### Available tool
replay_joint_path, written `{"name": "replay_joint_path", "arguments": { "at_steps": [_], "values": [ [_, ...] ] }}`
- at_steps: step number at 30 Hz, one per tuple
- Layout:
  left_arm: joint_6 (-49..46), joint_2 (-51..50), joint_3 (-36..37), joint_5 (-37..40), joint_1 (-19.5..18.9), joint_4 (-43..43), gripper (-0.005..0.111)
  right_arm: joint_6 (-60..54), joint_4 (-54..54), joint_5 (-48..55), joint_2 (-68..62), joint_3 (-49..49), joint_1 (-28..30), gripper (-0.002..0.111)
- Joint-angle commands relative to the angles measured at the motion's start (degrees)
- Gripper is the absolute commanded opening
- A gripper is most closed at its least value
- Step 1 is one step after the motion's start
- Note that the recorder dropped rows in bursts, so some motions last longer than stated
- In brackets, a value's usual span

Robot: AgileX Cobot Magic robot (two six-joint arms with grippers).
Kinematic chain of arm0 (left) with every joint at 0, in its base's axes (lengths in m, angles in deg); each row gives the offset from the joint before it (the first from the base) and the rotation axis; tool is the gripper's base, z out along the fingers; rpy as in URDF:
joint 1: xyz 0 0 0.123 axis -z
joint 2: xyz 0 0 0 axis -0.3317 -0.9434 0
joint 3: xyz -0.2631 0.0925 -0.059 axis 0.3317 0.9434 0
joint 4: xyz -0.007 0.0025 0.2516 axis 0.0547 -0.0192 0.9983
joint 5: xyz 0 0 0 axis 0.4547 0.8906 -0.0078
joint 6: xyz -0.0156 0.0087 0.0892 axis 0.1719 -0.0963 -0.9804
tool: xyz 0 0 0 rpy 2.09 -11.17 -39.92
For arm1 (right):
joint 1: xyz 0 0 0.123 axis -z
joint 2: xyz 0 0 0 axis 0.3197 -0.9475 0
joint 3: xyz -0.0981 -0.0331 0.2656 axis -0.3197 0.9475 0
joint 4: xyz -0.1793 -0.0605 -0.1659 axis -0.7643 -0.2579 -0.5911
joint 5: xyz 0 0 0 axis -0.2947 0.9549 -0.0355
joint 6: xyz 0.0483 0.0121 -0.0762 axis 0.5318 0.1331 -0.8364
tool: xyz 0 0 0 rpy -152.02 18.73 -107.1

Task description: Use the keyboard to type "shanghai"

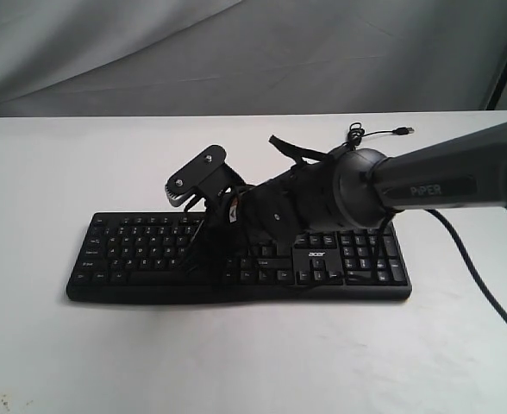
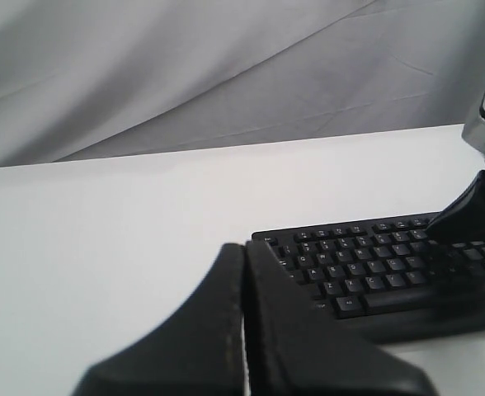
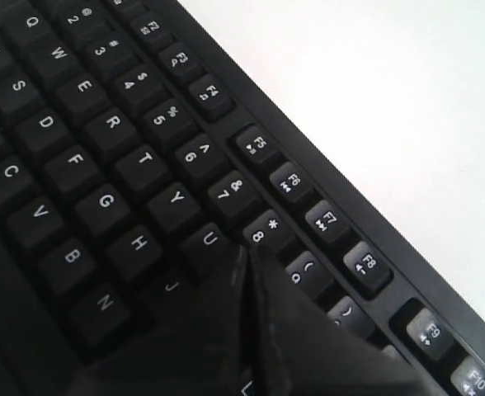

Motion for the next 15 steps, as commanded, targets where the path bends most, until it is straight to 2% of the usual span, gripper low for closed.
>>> {"name": "replay_joint_path", "arguments": {
  "at_steps": [1, 9, 15],
  "values": [
    [0.16, 0.2, 0.25, -0.28, 0.2, 0.04, 0.0, -1.07, 0.33, -0.47, -0.55, -0.18, 0.27, 0.0],
    [0.16, 0.2, 0.25, -0.28, 0.2, 0.04, 0.0, -1.59, 0.33, -0.04, -0.86, -0.18, 0.27, 0.0],
    [0.16, 0.2, 0.25, -0.28, 0.2, 0.04, 0.0, -1.68, -2.72, 2.65, 7.8, 1.91, -0.85, 0.0]
  ]
}}
